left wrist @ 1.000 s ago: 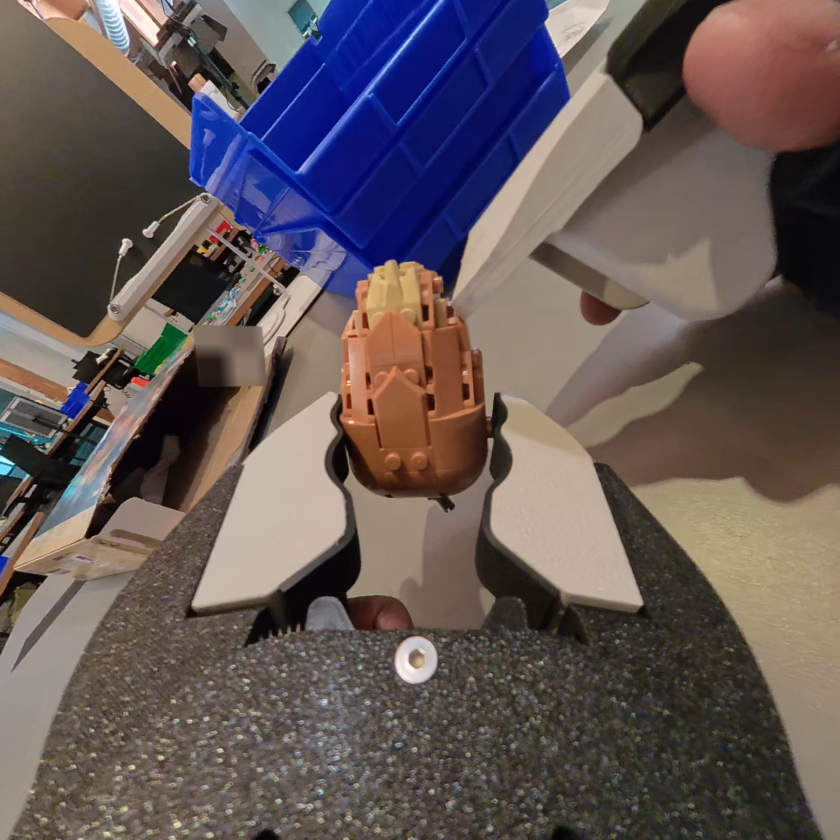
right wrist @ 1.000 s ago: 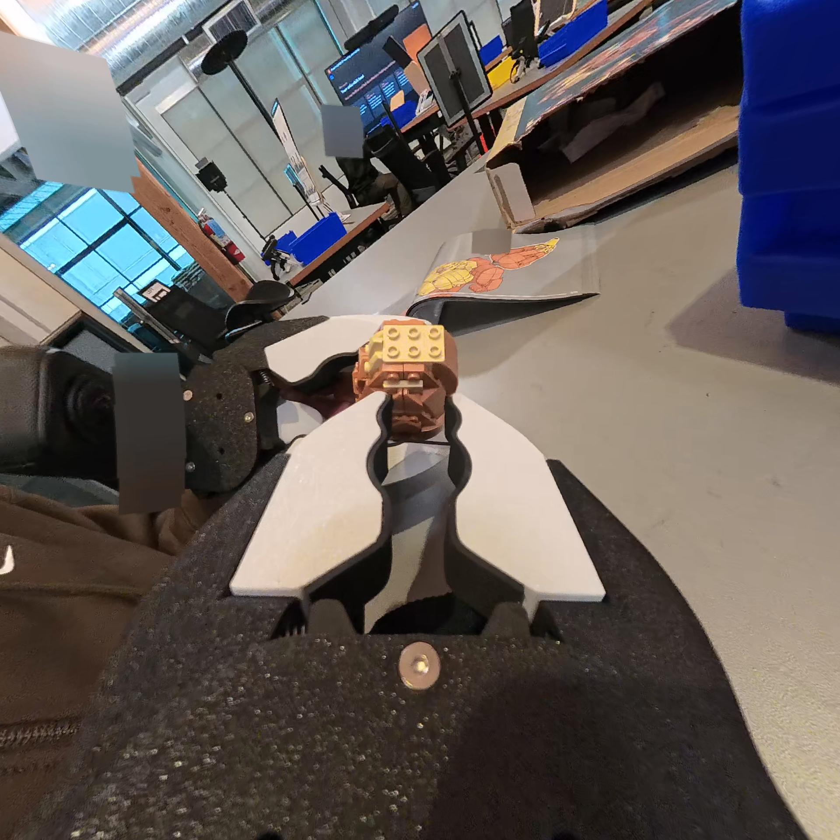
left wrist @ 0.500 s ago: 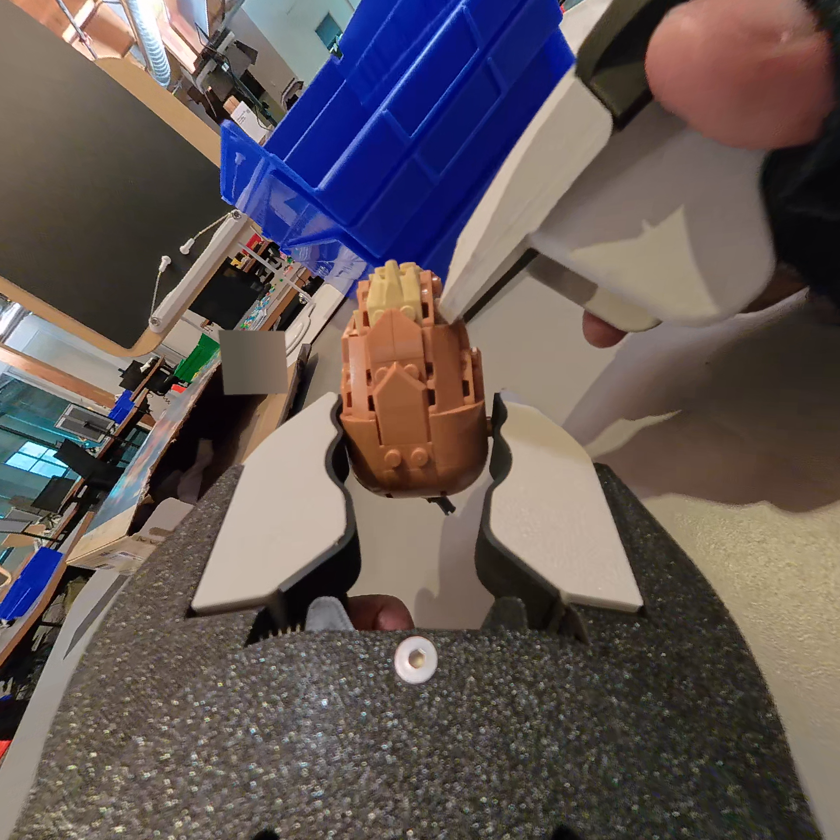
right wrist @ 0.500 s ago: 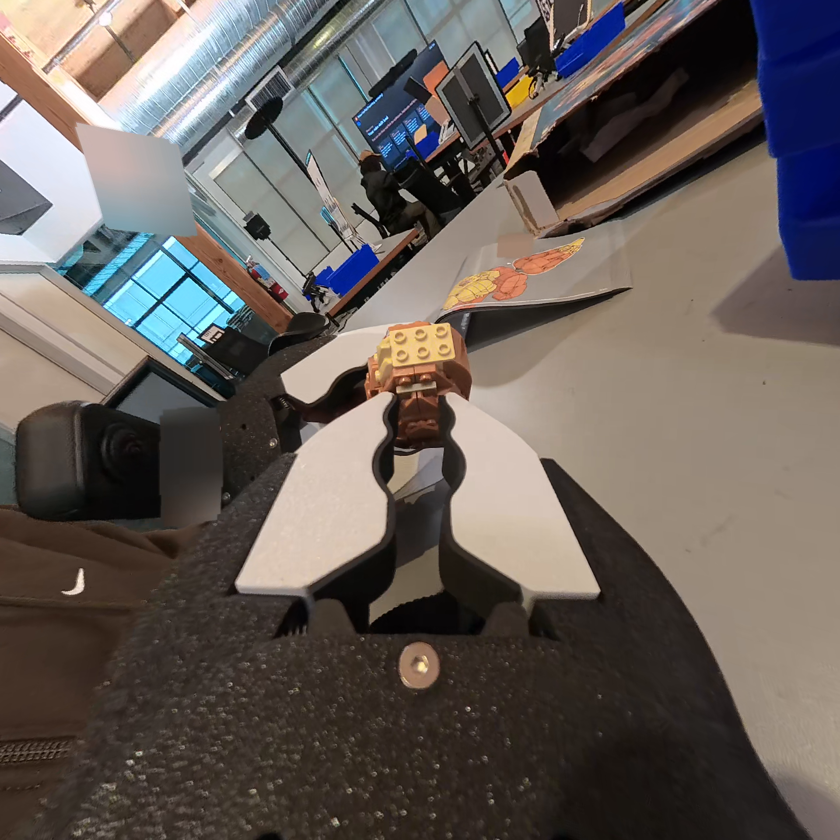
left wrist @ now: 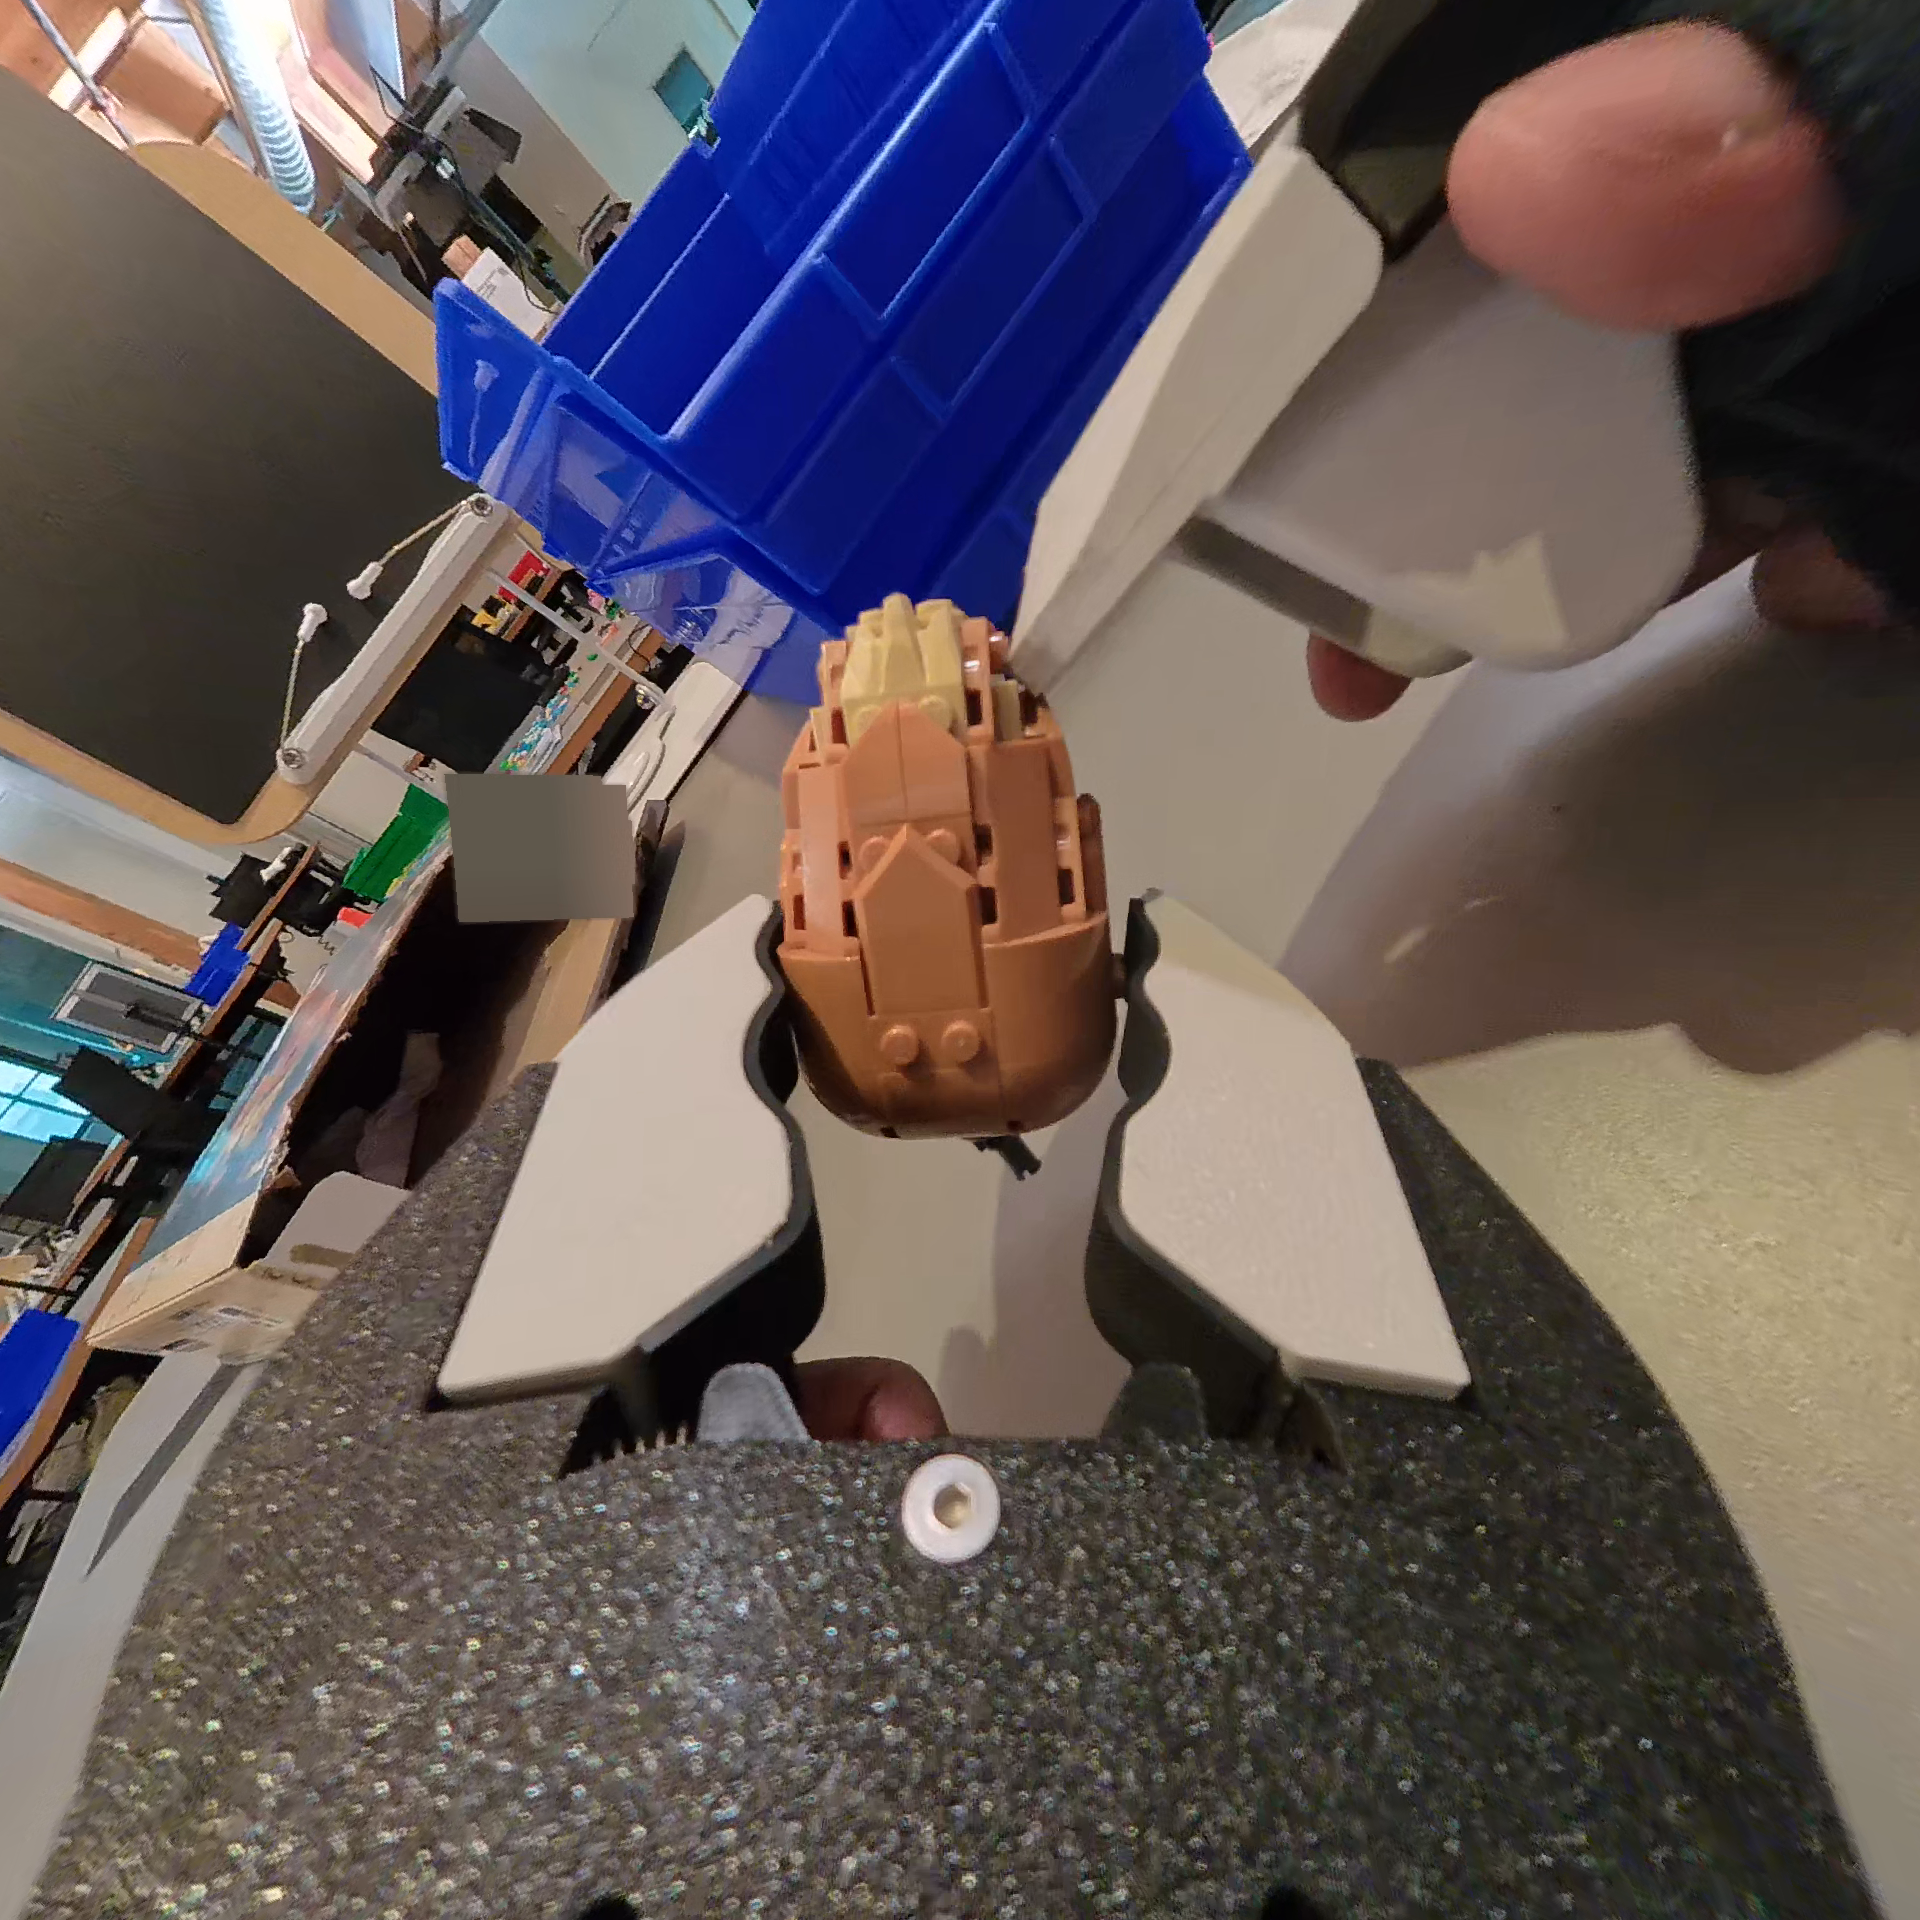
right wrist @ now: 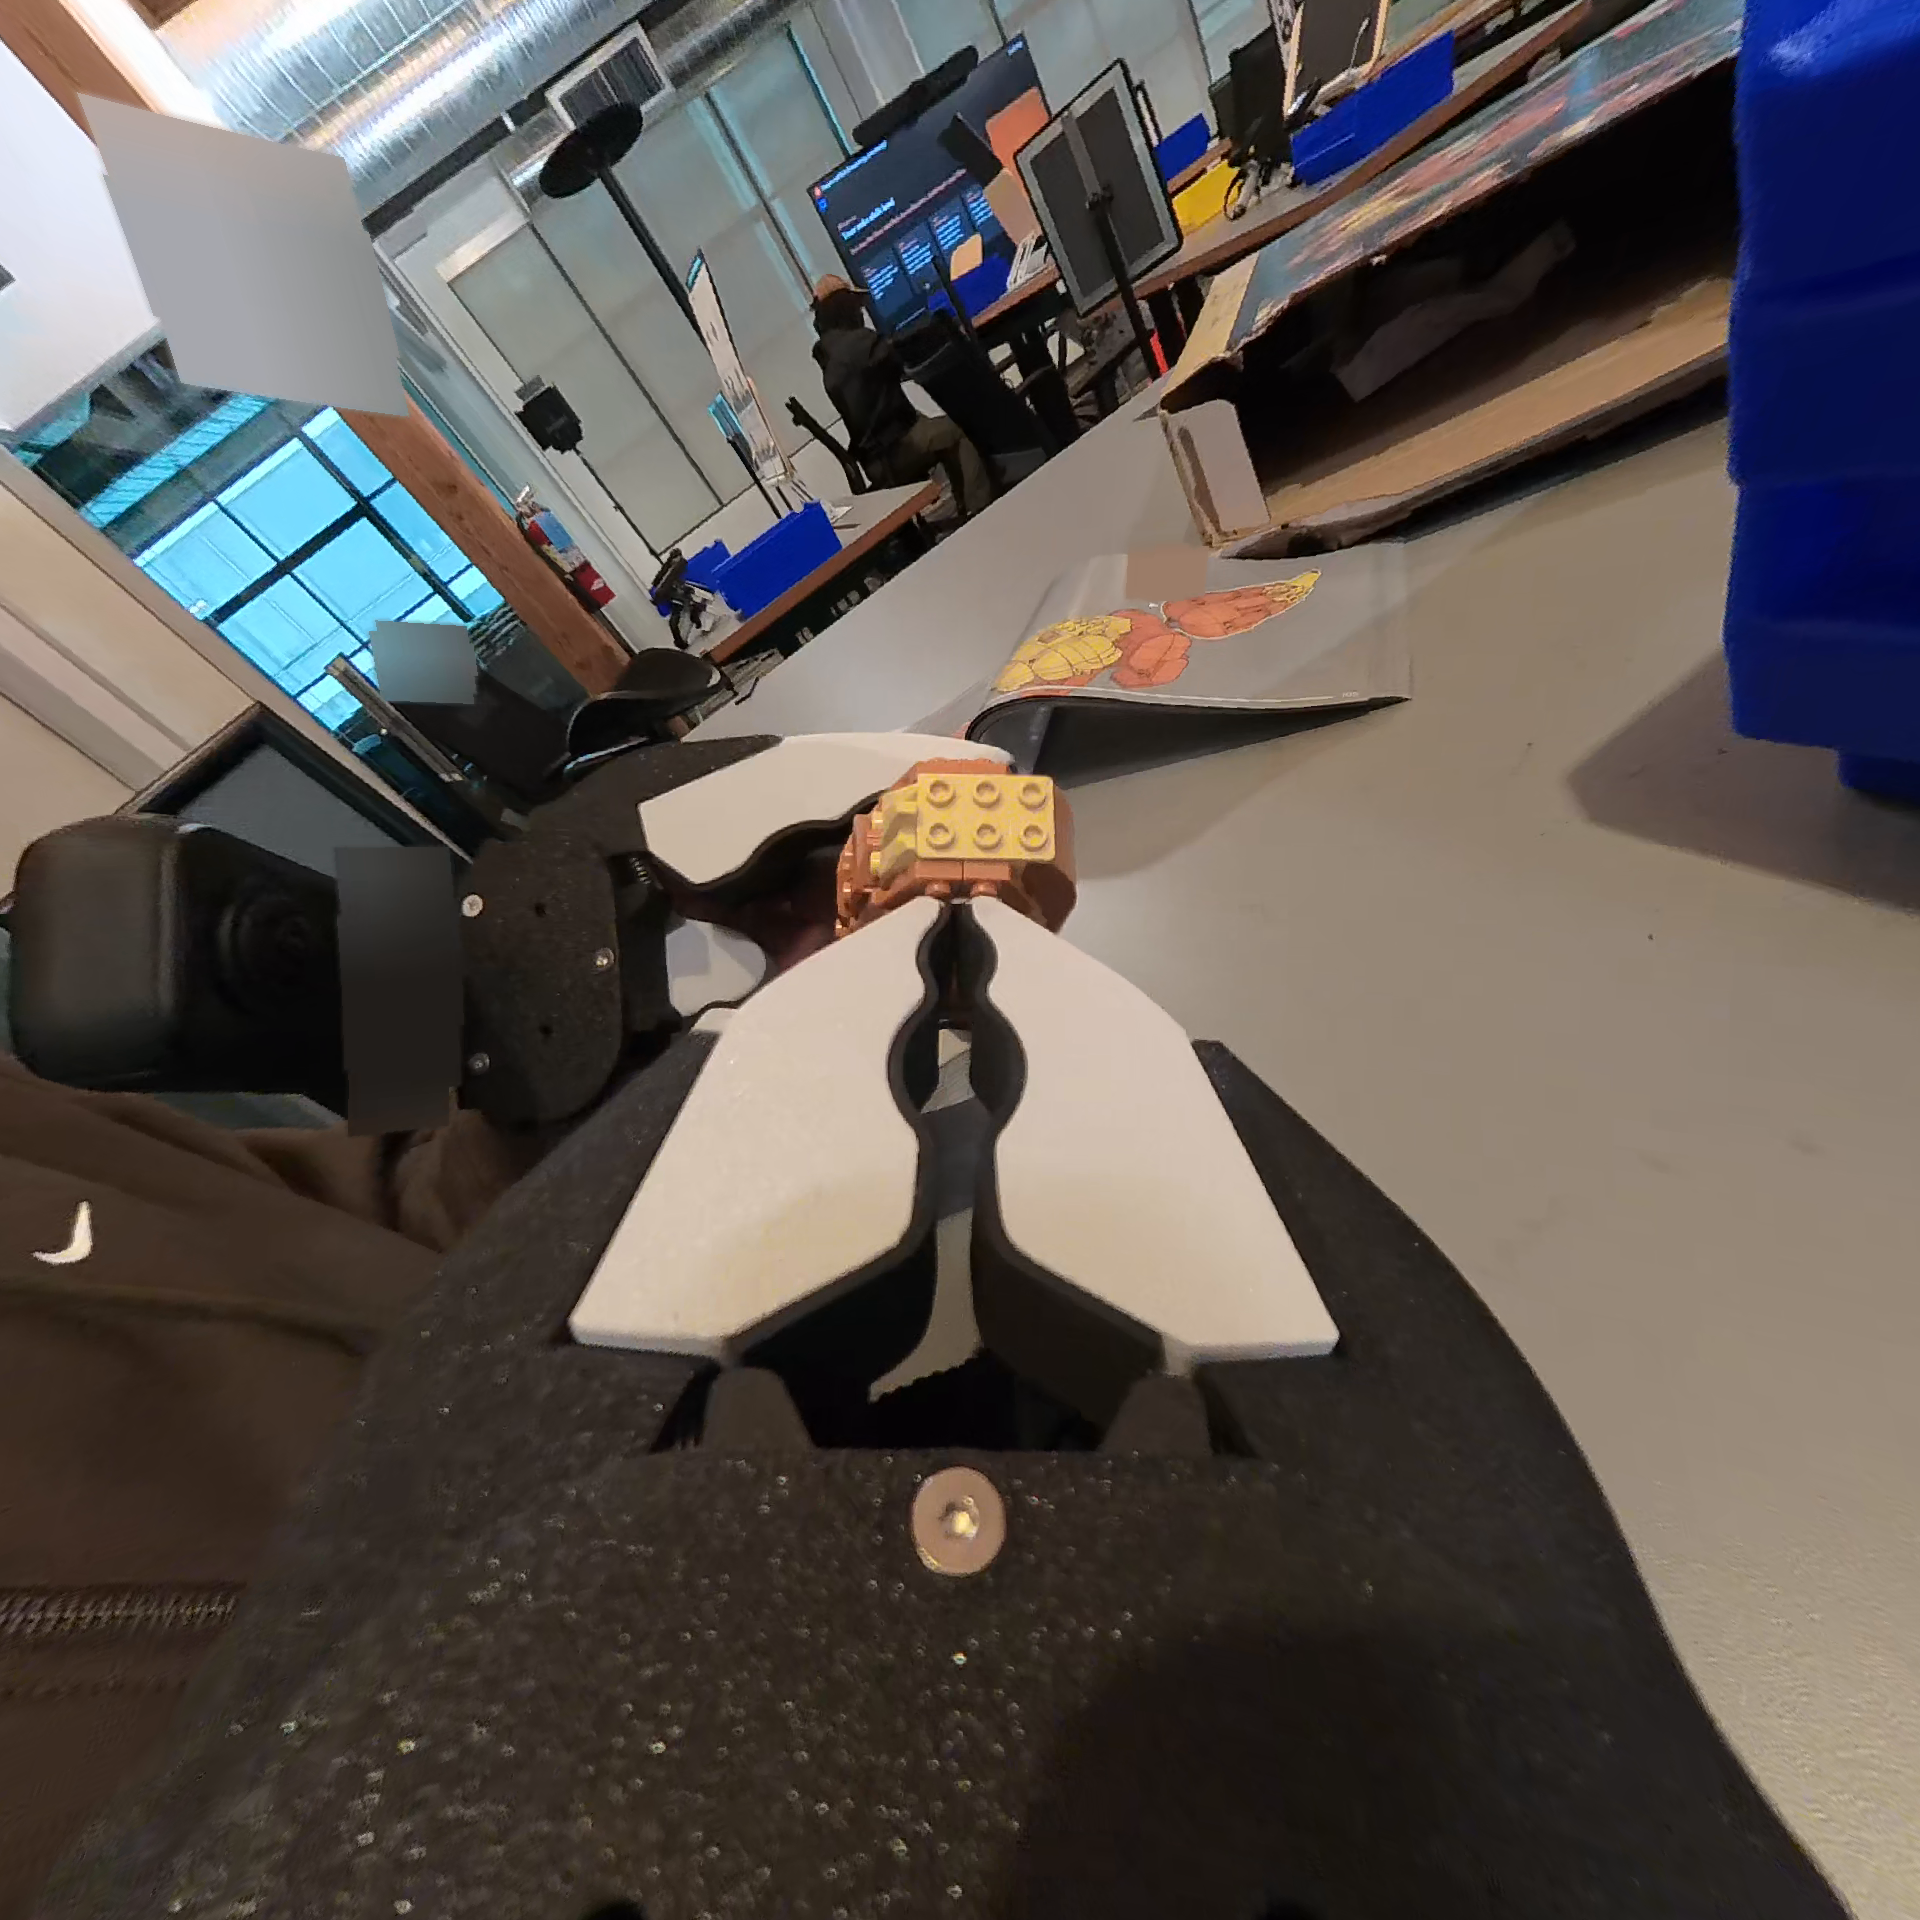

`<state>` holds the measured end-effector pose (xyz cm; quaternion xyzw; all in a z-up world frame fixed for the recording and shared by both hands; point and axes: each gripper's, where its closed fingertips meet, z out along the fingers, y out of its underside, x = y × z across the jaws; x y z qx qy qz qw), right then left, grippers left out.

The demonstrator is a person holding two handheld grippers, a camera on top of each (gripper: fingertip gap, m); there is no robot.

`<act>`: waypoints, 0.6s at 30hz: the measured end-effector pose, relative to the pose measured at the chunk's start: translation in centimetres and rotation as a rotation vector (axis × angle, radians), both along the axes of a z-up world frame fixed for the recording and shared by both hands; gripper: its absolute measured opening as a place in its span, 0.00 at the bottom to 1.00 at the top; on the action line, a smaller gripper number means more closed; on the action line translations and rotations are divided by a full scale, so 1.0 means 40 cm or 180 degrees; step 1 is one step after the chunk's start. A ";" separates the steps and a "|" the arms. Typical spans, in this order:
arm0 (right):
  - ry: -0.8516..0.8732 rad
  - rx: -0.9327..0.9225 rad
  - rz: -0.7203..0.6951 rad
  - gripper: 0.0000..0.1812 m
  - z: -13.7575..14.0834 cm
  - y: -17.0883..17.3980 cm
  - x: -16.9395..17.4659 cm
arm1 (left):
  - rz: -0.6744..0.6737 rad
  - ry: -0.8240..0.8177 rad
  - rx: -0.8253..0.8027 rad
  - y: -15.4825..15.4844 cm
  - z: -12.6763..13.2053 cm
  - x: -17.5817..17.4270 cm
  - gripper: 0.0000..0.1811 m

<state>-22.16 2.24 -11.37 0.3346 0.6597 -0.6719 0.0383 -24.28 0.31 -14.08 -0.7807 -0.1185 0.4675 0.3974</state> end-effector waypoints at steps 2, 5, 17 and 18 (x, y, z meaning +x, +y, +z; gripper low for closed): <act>0.0055 0.0004 0.0053 0.00 0.003 0.000 0.005 | -0.0022 0.0005 0.0022 0.002 0.001 0.001 0.34; 0.0271 0.0003 0.0157 0.00 0.017 -0.002 0.023 | -0.0021 0.0019 0.0069 0.000 0.006 0.001 0.34; 0.1059 0.0627 -0.0050 0.09 0.017 0.001 0.033 | -0.0510 -0.0731 0.0978 0.002 0.023 0.022 0.34; 0.1057 0.0614 -0.0047 0.09 0.020 0.002 0.033 | -0.0607 -0.0833 0.1116 0.004 0.031 0.026 0.34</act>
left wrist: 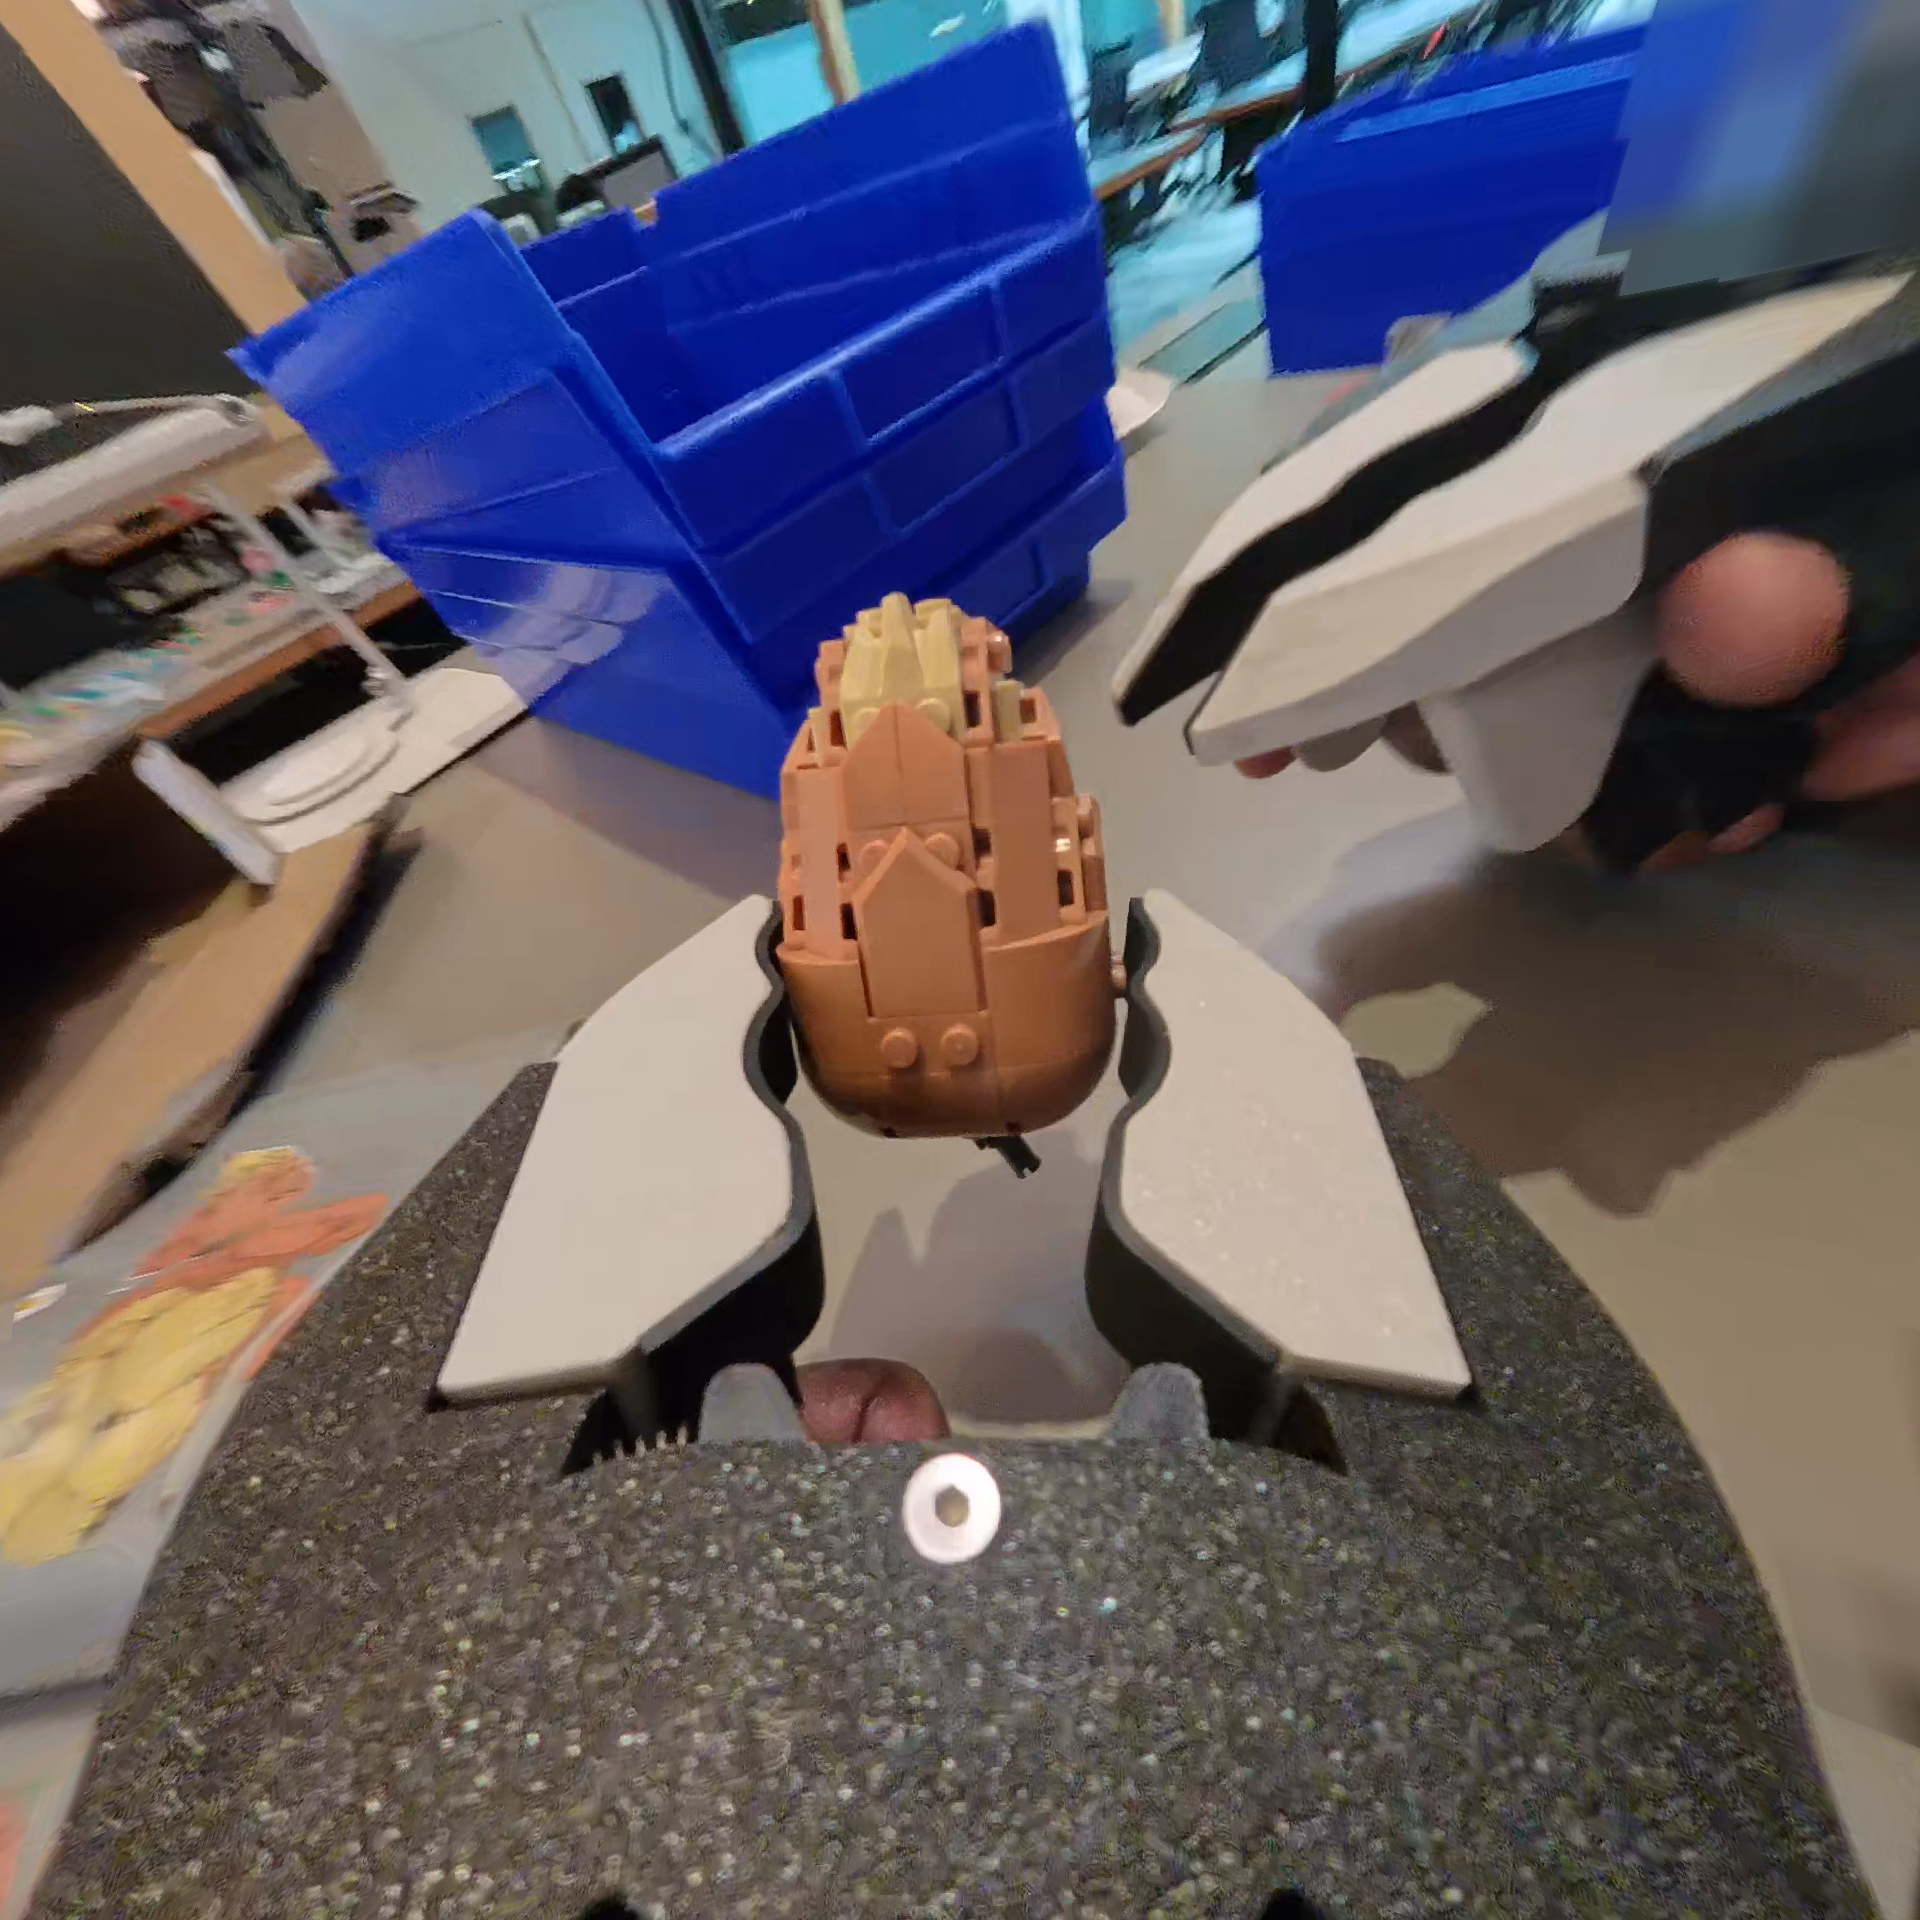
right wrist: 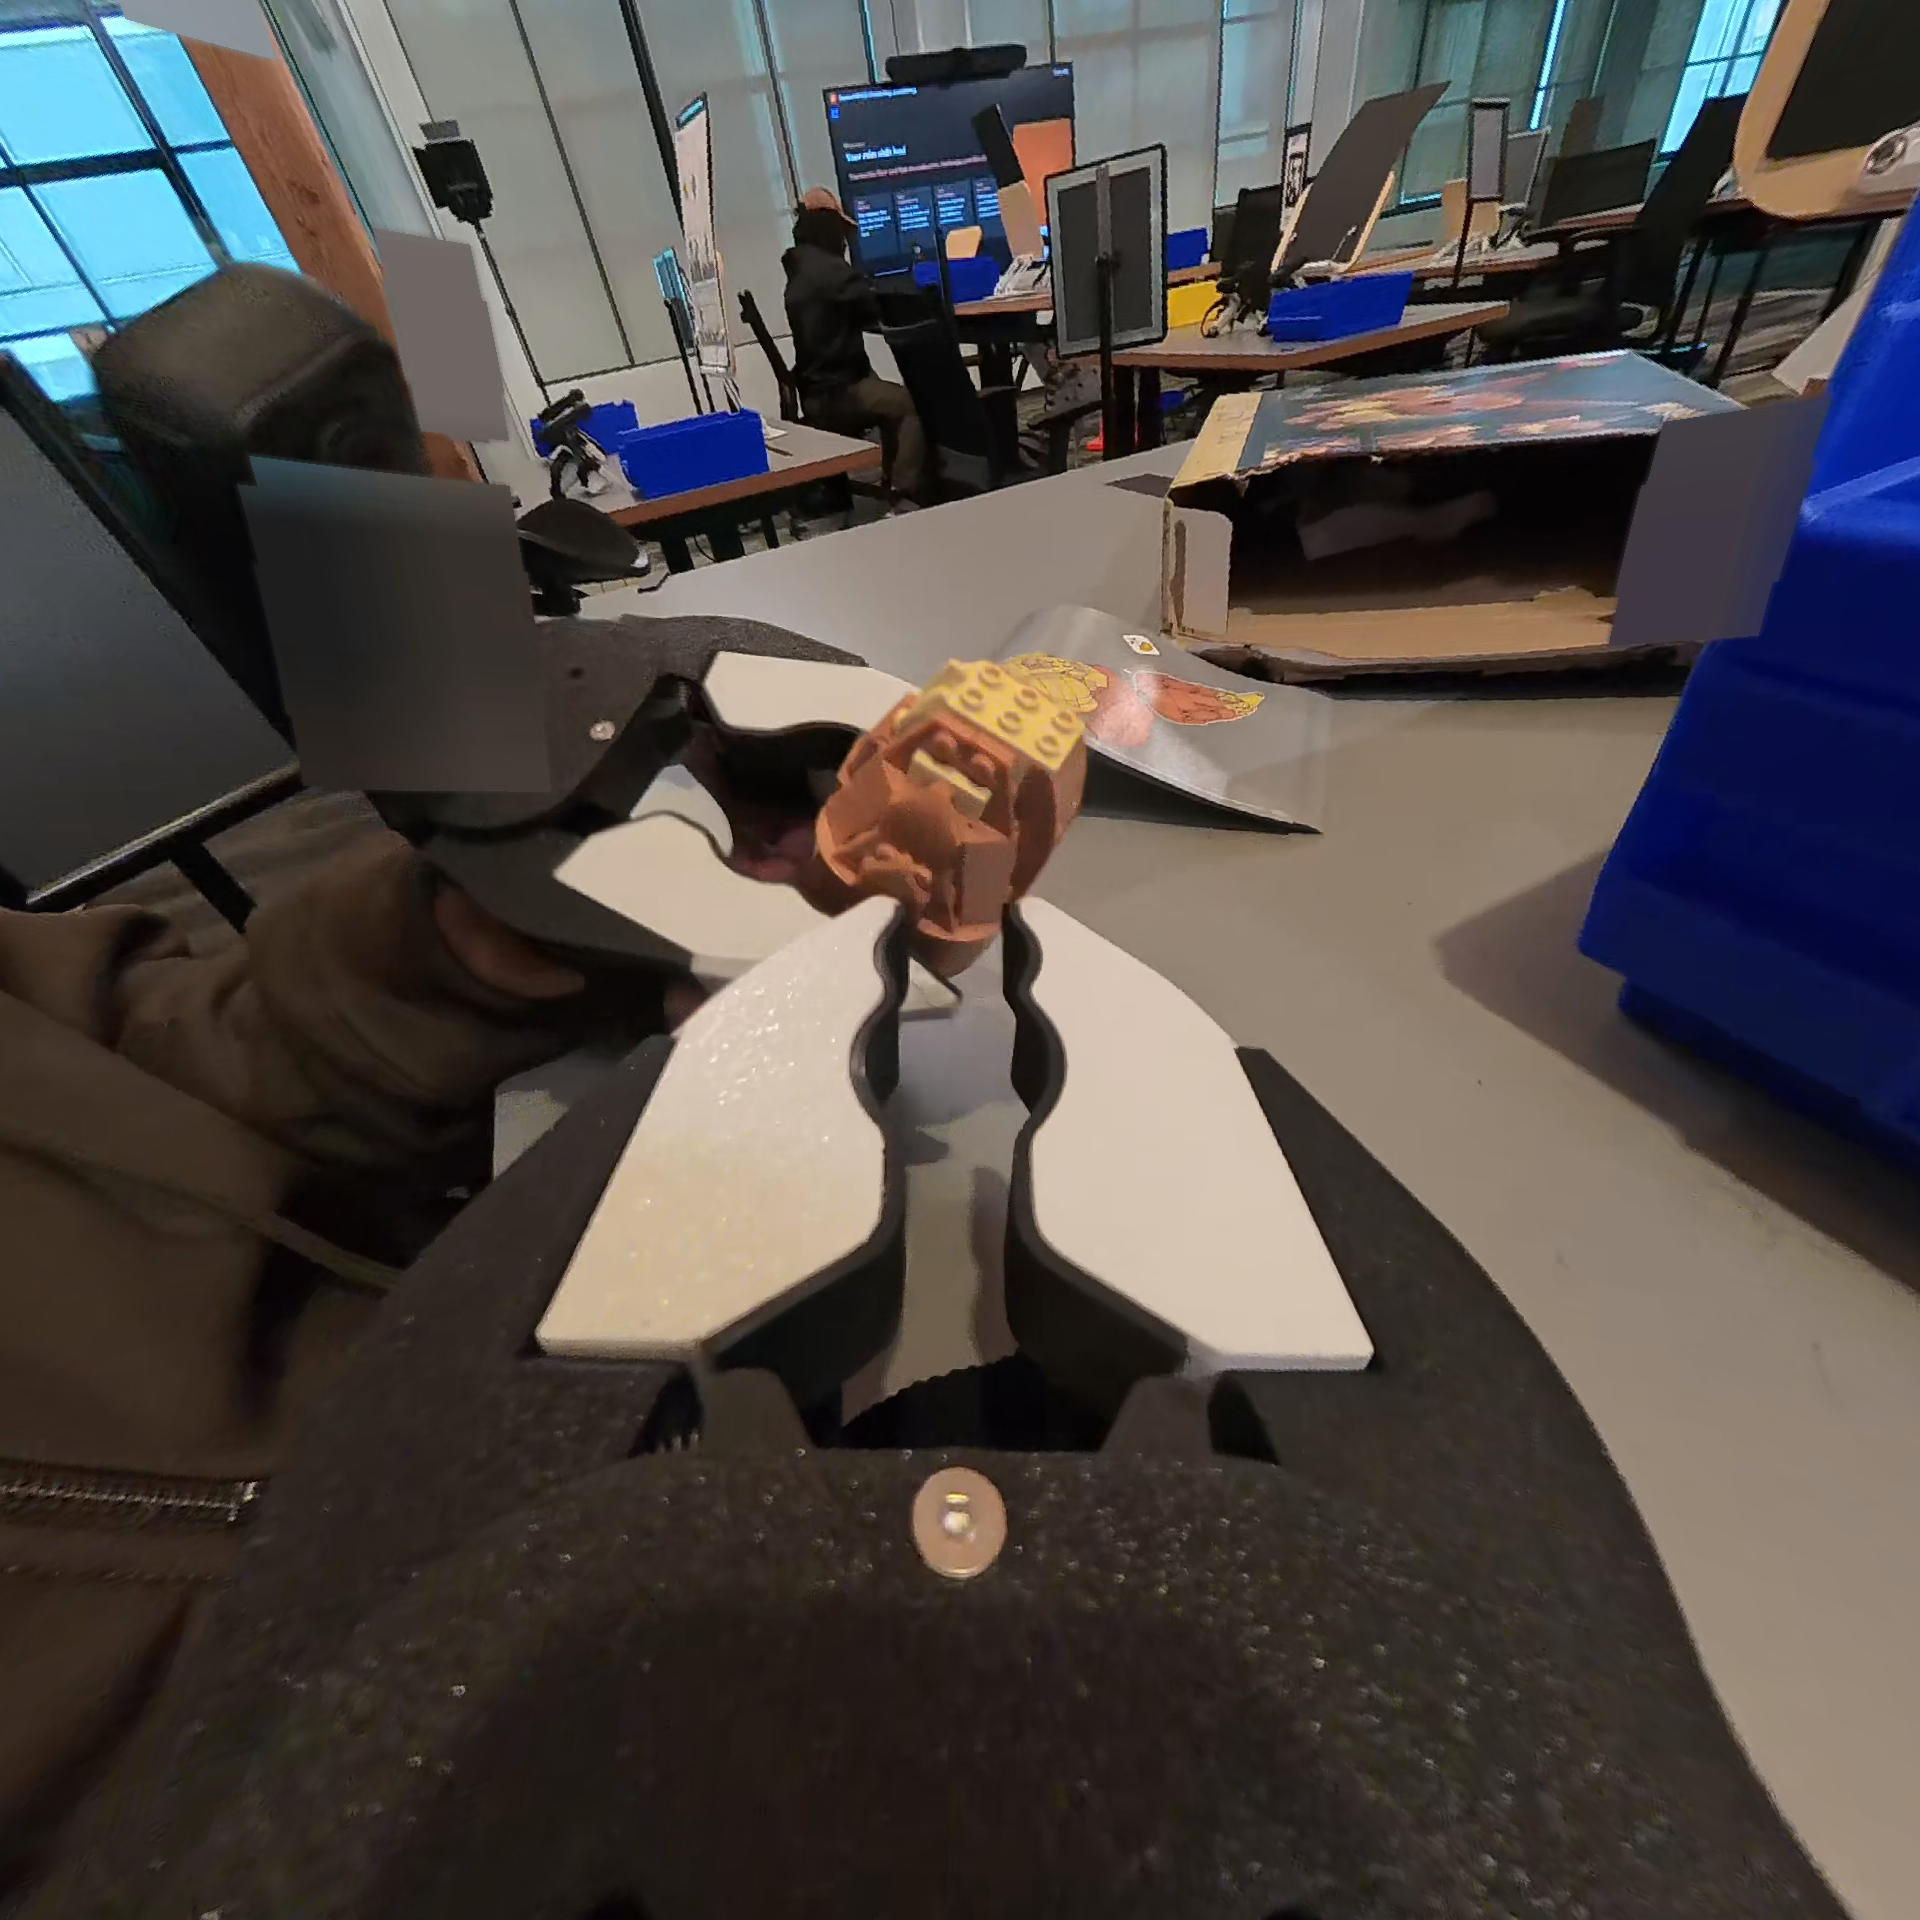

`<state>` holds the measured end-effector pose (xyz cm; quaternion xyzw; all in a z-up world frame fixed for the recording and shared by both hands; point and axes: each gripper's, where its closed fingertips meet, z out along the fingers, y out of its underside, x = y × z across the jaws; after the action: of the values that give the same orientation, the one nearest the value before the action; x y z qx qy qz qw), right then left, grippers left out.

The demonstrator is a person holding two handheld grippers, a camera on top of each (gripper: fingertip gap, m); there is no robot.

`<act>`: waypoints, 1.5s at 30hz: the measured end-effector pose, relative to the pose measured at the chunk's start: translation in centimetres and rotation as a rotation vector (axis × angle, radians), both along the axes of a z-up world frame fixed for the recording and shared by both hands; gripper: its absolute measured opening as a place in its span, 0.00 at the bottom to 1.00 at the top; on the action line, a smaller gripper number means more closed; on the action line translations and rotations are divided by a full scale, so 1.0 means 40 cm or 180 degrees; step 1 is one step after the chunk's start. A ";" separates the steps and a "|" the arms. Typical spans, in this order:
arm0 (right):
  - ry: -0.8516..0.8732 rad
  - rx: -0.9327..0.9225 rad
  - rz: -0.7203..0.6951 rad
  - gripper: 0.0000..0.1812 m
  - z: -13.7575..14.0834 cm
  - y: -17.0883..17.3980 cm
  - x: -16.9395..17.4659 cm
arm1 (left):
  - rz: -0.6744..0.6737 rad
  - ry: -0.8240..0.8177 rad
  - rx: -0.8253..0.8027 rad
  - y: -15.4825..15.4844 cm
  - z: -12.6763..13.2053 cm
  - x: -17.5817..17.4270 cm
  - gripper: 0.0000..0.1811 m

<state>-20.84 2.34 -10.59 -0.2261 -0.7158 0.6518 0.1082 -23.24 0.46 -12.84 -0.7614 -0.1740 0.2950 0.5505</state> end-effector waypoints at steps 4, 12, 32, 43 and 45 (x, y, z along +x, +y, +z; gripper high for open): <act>0.0109 0.0116 -0.0012 0.12 0.018 0.018 -0.005 | -0.0704 -0.0639 0.0686 0.020 0.039 0.031 0.34; 0.0910 0.0685 0.0010 0.13 0.125 0.067 -0.044 | -0.2290 -0.1239 0.1377 0.044 0.227 0.114 0.34; 0.1341 -0.0494 0.0579 0.10 0.276 0.058 -0.035 | -0.3534 -0.0510 0.2423 0.007 0.358 0.106 0.34; 0.1419 -0.0358 0.0547 0.10 0.261 0.058 -0.042 | -0.3457 -0.0533 0.2183 0.027 0.332 0.107 0.34; 0.1421 -0.0362 0.0554 0.10 0.262 0.057 -0.040 | -0.3471 -0.0551 0.2198 0.027 0.332 0.108 0.34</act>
<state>-22.44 4.63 -0.11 -0.0197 -0.6531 0.7317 0.1942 -18.92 1.55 0.44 -0.5407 0.1088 -0.1620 0.8183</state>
